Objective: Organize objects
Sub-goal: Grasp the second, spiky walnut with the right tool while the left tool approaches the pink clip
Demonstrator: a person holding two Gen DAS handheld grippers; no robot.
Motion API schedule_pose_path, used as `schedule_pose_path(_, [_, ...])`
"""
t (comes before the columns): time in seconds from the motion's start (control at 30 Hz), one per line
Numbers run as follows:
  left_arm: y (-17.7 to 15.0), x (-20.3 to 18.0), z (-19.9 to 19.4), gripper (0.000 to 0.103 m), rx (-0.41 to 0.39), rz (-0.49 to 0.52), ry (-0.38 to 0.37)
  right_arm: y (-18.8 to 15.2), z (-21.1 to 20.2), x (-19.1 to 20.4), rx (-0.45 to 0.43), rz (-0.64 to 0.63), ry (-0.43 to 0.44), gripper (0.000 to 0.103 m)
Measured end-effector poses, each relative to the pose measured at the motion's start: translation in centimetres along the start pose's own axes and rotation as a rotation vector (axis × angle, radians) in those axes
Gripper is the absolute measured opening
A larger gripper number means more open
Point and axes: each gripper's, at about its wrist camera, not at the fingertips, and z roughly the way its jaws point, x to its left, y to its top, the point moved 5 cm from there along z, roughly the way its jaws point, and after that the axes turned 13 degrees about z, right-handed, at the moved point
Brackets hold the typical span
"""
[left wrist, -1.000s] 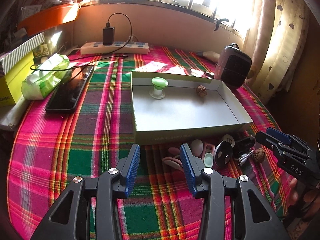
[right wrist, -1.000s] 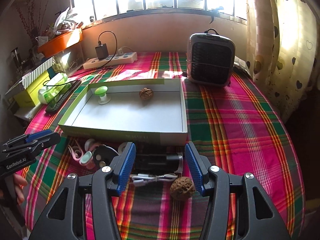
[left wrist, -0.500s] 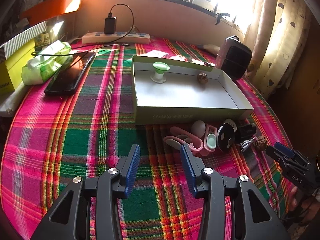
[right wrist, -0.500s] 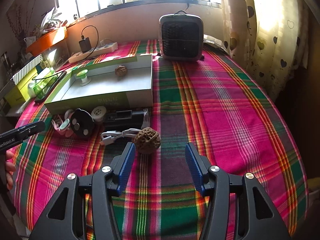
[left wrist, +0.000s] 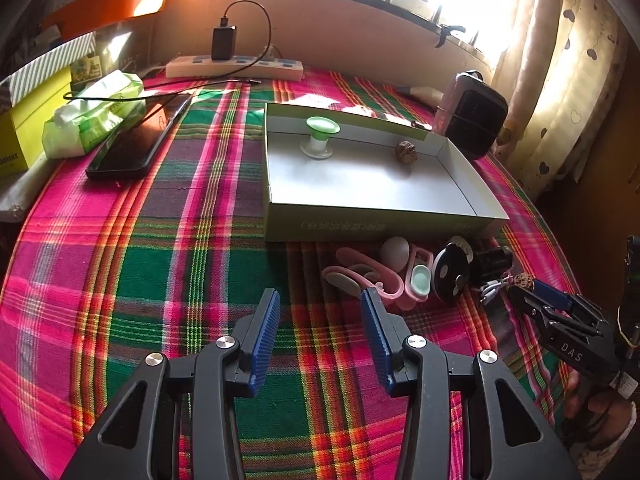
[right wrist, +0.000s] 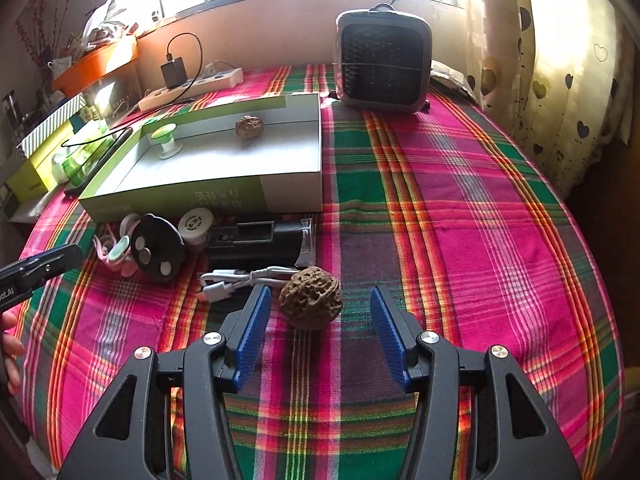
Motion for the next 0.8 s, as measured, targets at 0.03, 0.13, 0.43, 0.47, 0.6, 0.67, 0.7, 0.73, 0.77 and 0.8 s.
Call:
schedule_pose_path(0.03, [0.1,-0.1,0.0,0.041,0.001,-0.001,-0.002,0.1,0.0,-0.1,-0.003,0.0,-0.008,0.053])
schedule_pose_path(0.13, [0.3,-0.5,0.1,0.041,0.003,0.003,-0.006,0.1,0.0,-0.4,-0.007,-0.007,-0.011,0.053])
schedule_pose_path(0.43, [0.7,-2.3,0.5,0.041,0.013,0.023,-0.023,0.1,0.0,-0.5,-0.001,-0.022,0.023,0.031])
schedule_pose_path(0.47, [0.7,-2.5,0.6,0.041,0.015,0.029,-0.023,0.1,-0.1,-0.5,-0.001,-0.024,0.023,0.031])
schedule_pose_path(0.6, [0.8,-2.9,1.0,0.041,0.029,0.032,-0.004,0.1,-0.1,-0.5,0.0,-0.031,0.032,0.031])
schedule_pose_path(0.67, [0.8,-3.0,1.3,0.041,0.038,0.032,-0.003,0.1,0.0,-0.5,0.003,-0.031,0.036,0.031])
schedule_pose_path(0.7, [0.8,-3.0,1.4,0.041,0.042,0.031,0.001,0.1,0.0,-0.5,0.003,-0.029,0.038,0.031])
schedule_pose_path(0.73, [0.8,-3.0,1.4,0.041,0.044,0.031,0.01,0.1,0.0,-0.5,0.004,-0.028,0.04,0.031])
schedule_pose_path(0.77, [0.8,-2.9,1.5,0.041,0.048,0.035,0.02,0.1,0.0,-0.5,0.005,-0.028,0.041,0.031])
schedule_pose_path(0.8, [0.8,-2.8,1.6,0.041,0.054,0.033,0.028,0.1,0.0,-0.5,0.005,-0.029,0.042,0.031])
